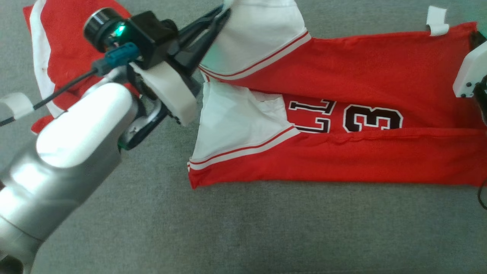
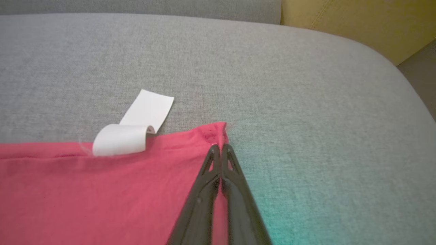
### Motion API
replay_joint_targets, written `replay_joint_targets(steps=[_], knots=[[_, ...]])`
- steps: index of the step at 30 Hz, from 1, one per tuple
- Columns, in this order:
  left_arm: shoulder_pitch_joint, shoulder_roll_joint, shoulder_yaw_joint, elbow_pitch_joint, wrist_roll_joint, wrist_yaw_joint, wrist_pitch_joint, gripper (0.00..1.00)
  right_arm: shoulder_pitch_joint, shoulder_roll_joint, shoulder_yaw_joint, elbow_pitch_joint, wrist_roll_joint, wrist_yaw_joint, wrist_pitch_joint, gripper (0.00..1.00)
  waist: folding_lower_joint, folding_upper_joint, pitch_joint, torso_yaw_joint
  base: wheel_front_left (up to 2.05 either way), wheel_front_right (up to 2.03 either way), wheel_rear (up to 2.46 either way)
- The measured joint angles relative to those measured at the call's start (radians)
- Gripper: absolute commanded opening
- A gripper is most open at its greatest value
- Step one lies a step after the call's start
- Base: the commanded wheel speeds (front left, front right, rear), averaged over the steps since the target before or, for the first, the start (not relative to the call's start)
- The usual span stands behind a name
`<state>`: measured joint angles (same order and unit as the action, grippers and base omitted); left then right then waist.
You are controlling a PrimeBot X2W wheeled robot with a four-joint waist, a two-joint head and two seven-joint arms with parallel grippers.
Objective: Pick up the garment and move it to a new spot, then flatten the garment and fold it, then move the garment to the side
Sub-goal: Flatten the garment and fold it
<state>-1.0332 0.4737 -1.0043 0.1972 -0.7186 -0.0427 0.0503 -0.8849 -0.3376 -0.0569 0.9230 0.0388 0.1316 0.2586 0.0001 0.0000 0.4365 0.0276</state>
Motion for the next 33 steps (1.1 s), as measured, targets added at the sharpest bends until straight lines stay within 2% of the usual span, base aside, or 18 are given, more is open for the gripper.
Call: replay_joint_targets(steps=[9,14,20,26,33], knots=[[0.000,0.026,0.009,0.107,0.023,0.016,-0.057,0.00,-0.017,0.014,0.016,0.011,0.078,0.000,-0.164,0.00,-0.0001,0.0000,-0.050,-0.048,0.00,0.00,0.00],[-0.031,0.023,0.026,0.229,0.052,0.017,-0.105,0.00,-0.040,0.022,0.049,-0.011,0.165,0.000,-0.230,0.00,-0.0001,0.0000,-0.055,-0.085,0.00,0.00,0.00],[-0.162,-0.029,0.036,0.392,0.091,0.015,-0.159,0.00,-0.083,0.026,0.092,-0.046,0.225,0.000,-0.289,0.00,0.0000,0.0000,-0.023,-0.105,0.00,0.00,0.00],[-0.274,-0.083,0.040,0.548,0.139,0.013,-0.240,0.00,-0.134,0.026,0.091,-0.037,0.235,0.000,-0.356,0.00,0.0000,0.0000,0.007,-0.117,0.00,0.00,0.00],[-0.292,-0.132,0.032,0.657,0.142,-0.030,-0.273,0.00,-0.147,0.025,0.094,0.006,0.270,0.000,-0.386,0.00,0.0001,0.0000,0.006,-0.102,0.00,0.00,0.00]])
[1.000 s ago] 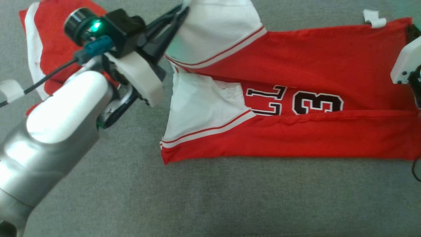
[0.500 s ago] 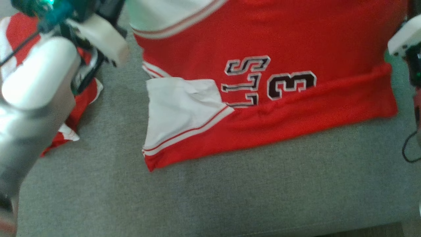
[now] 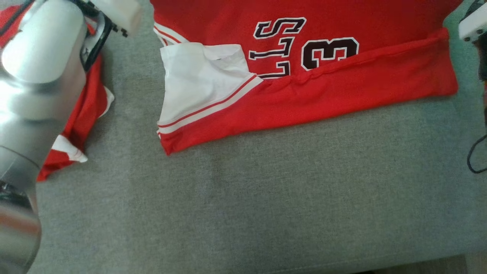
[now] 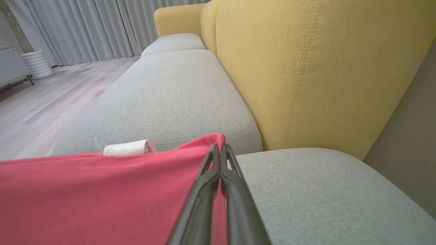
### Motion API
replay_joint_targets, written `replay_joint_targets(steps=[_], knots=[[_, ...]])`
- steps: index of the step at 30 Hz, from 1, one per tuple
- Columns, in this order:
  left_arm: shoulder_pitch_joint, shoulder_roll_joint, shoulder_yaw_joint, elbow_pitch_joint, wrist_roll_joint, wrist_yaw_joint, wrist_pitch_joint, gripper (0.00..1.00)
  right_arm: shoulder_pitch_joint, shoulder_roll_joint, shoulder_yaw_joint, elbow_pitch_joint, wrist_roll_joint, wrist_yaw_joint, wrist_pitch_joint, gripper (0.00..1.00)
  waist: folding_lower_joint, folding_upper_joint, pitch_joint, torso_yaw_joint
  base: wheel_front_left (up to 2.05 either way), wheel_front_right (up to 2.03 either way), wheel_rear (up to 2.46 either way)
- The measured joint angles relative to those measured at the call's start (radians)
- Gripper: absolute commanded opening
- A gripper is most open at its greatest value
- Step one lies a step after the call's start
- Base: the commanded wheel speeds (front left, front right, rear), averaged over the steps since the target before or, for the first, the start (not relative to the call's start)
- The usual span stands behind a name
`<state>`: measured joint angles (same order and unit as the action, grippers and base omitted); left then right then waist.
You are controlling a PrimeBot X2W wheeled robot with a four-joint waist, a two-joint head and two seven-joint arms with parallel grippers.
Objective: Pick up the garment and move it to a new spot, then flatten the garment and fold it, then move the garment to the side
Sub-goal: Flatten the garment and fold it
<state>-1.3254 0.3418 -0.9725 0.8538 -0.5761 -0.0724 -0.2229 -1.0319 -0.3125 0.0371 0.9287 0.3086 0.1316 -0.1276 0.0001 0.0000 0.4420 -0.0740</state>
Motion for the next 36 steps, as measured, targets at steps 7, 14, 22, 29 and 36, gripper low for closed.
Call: replay_joint_targets(steps=[7,14,22,29,36], knots=[[0.071,-0.009,-0.011,0.013,-0.028,-0.034,-0.012,0.00,0.052,-0.020,0.031,0.032,0.054,0.000,0.000,0.00,-0.0001,0.0000,-0.041,0.022,0.00,0.00,0.00],[0.184,-0.001,-0.054,-0.048,-0.067,-0.051,0.007,0.00,0.143,-0.052,0.062,0.058,0.096,0.000,0.009,0.00,-0.0002,0.0000,-0.094,0.045,0.00,0.00,0.00],[0.336,0.095,-0.130,-0.251,-0.121,-0.052,0.145,0.00,0.258,-0.135,0.192,0.021,0.188,0.000,0.155,0.00,-0.0003,0.0001,-0.167,0.072,0.00,0.00,0.00],[0.443,0.158,-0.187,-0.419,-0.151,-0.040,0.282,0.00,0.330,-0.206,0.322,-0.034,0.237,0.000,0.296,0.00,-0.0003,0.0001,-0.195,0.082,0.00,0.00,0.00],[0.493,0.203,-0.220,-0.506,-0.164,0.003,0.347,0.00,0.367,-0.255,0.409,-0.086,0.283,0.000,0.399,0.00,-0.0002,0.0001,-0.198,0.082,0.00,0.00,0.00]])
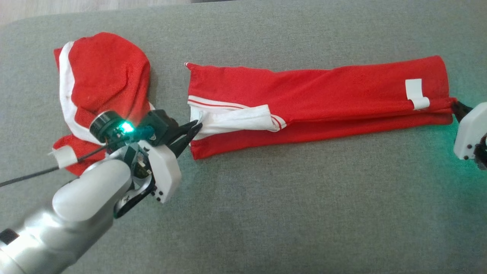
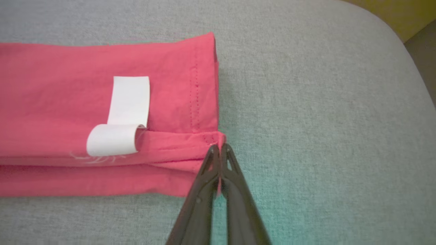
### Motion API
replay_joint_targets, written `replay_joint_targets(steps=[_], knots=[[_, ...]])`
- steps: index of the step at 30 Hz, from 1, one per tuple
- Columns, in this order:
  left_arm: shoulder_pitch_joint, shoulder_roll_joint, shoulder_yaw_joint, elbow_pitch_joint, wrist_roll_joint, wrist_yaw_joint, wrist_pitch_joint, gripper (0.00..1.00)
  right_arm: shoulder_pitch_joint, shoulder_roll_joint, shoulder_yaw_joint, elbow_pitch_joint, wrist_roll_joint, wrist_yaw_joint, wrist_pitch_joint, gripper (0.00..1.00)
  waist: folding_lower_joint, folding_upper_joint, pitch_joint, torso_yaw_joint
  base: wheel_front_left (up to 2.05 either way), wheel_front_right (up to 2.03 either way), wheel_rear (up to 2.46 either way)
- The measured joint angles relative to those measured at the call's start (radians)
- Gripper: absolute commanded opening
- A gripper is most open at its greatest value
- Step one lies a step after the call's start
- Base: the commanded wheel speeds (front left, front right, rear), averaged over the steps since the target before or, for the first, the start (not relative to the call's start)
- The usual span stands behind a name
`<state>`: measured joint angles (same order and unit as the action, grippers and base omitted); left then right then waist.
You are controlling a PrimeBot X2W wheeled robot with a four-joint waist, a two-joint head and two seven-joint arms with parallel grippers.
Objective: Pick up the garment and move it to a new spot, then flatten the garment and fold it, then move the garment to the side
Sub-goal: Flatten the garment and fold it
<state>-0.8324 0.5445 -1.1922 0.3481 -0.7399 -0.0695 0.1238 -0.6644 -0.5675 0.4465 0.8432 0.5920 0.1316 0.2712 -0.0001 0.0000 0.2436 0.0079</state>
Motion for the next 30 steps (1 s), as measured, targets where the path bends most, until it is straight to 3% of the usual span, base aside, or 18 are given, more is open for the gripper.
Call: replay_joint_targets(steps=[10,11,12,13,14,15,21,27,30], knots=[[0.018,0.000,-0.030,-0.005,0.002,0.023,0.037,0.00,0.000,-0.018,0.042,-0.016,0.039,0.000,0.057,0.00,0.0001,0.0000,0.016,-0.005,0.00,0.00,0.00],[0.022,-0.001,-0.031,-0.002,0.002,0.023,0.038,0.00,0.000,-0.018,0.043,-0.014,0.042,0.000,0.059,0.35,0.0001,0.0000,0.016,-0.006,0.00,0.00,0.00],[0.024,-0.001,-0.032,0.001,0.002,0.024,0.038,0.06,0.000,-0.018,0.040,-0.010,0.044,0.000,0.058,1.00,0.0001,0.0000,0.017,-0.008,0.00,0.00,0.00],[0.027,-0.002,-0.032,0.002,0.002,0.029,0.037,0.41,0.000,-0.017,0.035,-0.007,0.050,0.000,0.054,1.00,0.0002,0.0000,0.016,-0.010,0.00,0.00,0.00],[0.029,-0.003,-0.031,0.005,0.002,0.039,0.030,0.88,0.000,-0.018,0.029,-0.003,0.057,0.000,0.053,1.00,0.0001,0.0000,0.015,-0.011,0.00,0.00,0.00],[0.032,-0.006,-0.029,0.007,0.002,0.049,0.019,1.00,0.000,-0.018,0.021,0.001,0.065,0.000,0.049,1.00,0.0001,0.0000,0.013,-0.012,0.00,0.00,0.00],[0.045,-0.027,0.062,0.034,-0.037,0.117,-0.110,1.00,0.000,-0.006,-0.050,-0.054,0.137,0.000,-0.063,1.00,0.0000,0.0000,-0.019,-0.017,0.00,0.00,0.00],[0.068,-0.052,0.207,0.030,-0.072,0.229,-0.327,1.00,0.020,0.032,-0.106,-0.174,0.132,0.000,-0.238,1.00,0.0000,0.0000,-0.061,-0.022,0.00,0.00,0.00],[0.091,-0.065,0.289,0.004,-0.073,0.281,-0.369,1.00,0.057,0.075,-0.152,-0.227,0.106,0.000,-0.337,1.00,0.0000,0.0000,-0.083,-0.021,0.00,0.00,0.00]])
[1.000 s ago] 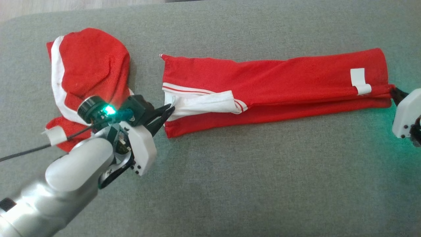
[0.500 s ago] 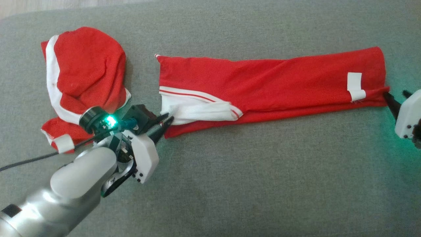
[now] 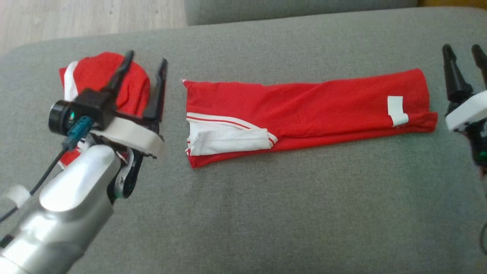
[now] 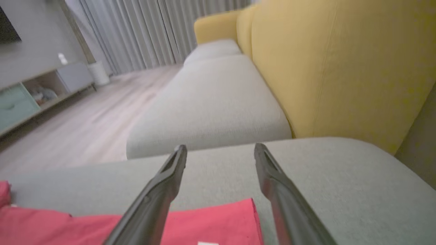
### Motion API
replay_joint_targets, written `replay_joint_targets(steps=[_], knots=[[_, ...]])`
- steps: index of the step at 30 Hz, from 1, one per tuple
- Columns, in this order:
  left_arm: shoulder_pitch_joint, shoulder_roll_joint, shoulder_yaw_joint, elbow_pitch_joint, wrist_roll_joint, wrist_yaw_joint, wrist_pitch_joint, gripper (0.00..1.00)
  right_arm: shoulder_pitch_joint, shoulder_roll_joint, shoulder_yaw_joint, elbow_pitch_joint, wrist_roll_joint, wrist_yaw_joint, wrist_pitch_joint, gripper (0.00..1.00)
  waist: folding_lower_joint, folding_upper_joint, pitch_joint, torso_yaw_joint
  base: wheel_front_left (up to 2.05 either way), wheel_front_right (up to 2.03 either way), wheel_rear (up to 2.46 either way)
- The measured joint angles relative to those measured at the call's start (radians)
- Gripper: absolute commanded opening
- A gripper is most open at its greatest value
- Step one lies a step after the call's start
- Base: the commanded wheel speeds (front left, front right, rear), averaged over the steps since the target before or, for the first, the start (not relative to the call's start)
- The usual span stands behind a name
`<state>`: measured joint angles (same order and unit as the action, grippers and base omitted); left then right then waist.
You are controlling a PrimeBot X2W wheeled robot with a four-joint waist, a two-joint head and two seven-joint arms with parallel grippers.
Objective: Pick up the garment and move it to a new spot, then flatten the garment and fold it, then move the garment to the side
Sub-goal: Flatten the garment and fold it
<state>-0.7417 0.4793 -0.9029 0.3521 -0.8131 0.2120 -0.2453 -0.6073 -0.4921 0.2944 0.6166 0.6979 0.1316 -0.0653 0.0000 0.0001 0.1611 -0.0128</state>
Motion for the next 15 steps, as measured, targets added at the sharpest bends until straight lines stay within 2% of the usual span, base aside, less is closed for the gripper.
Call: replay_joint_targets(steps=[3,6,7,8,9,11,15], knots=[[0.052,-0.028,0.078,-0.055,0.033,0.030,-0.007,1.00,0.056,0.056,-0.051,-0.055,-0.036,0.000,-0.097,1.00,0.0000,0.0000,-0.022,0.007,0.00,0.00,0.00],[0.154,-0.084,0.211,-0.131,0.103,0.058,-0.009,1.00,0.134,0.116,-0.091,-0.111,-0.096,0.000,-0.150,1.00,-0.0001,0.0000,-0.039,0.016,0.00,0.00,0.00],[0.154,-0.084,0.211,-0.131,0.103,0.058,-0.009,1.00,0.134,0.116,-0.091,-0.111,-0.096,0.000,-0.150,1.00,-0.0001,0.0000,-0.039,0.016,0.00,0.00,0.00],[0.237,-0.113,0.283,-0.159,0.162,0.062,-0.010,1.00,0.192,0.162,-0.119,-0.146,-0.145,0.000,-0.167,1.00,0.0000,0.0000,-0.049,0.020,0.00,0.00,0.00],[0.237,-0.113,0.283,-0.159,0.162,0.062,-0.010,1.00,0.192,0.162,-0.119,-0.146,-0.145,0.000,-0.167,1.00,0.0000,0.0000,-0.049,0.020,0.00,0.00,0.00],[0.316,-0.134,0.334,-0.170,0.223,0.060,-0.010,1.00,0.250,0.209,-0.155,-0.177,-0.198,0.000,-0.175,1.00,-0.0002,0.0000,-0.056,0.024,0.00,0.00,0.00],[0.439,-0.195,0.416,-0.171,0.305,0.022,-0.010,1.00,0.357,0.305,-0.219,-0.231,-0.277,0.000,-0.183,1.00,-0.0001,0.0000,-0.067,0.030,0.00,0.00,0.00]])
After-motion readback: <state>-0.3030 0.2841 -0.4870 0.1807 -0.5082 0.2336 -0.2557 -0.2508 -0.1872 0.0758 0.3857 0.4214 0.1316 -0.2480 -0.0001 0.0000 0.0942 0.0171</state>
